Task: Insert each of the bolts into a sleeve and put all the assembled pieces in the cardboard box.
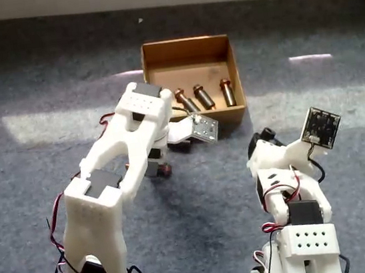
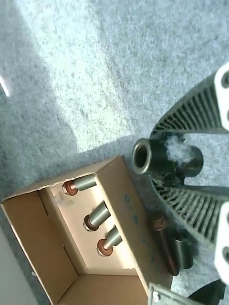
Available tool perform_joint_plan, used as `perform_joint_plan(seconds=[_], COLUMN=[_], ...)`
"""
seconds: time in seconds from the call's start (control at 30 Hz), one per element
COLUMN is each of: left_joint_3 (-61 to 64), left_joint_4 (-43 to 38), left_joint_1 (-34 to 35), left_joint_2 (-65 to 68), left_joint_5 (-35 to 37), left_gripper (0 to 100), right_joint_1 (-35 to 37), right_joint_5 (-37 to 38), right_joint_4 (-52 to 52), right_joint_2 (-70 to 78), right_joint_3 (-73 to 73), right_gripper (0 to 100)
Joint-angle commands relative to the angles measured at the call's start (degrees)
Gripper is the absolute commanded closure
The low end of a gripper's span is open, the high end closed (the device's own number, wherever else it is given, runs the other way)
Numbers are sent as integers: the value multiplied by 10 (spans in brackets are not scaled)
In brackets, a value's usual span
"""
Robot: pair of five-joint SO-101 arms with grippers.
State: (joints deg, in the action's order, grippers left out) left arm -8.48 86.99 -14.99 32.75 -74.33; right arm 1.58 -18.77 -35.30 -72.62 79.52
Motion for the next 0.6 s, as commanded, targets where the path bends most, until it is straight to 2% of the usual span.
perform_joint_plan(seconds=[0.0,0.13,0.27,0.5,0.57], left_joint_3=[-2,0,0,17,24], left_joint_4=[-7,-4,-8,-9,-8], left_joint_1=[6,-7,-29,-38,-40], left_joint_2=[-34,-33,-33,-11,1], left_joint_5=[-7,1,55,62,62], left_gripper=[877,880,880,884,936], right_joint_1=[7,7,7,7,7], right_joint_5=[7,7,7,7,7], right_joint_4=[19,19,19,19,19], right_joint_2=[-10,-10,-10,-10,-10], right_joint_3=[-4,-4,-4,-4,-4], right_gripper=[992,992,992,992,992])
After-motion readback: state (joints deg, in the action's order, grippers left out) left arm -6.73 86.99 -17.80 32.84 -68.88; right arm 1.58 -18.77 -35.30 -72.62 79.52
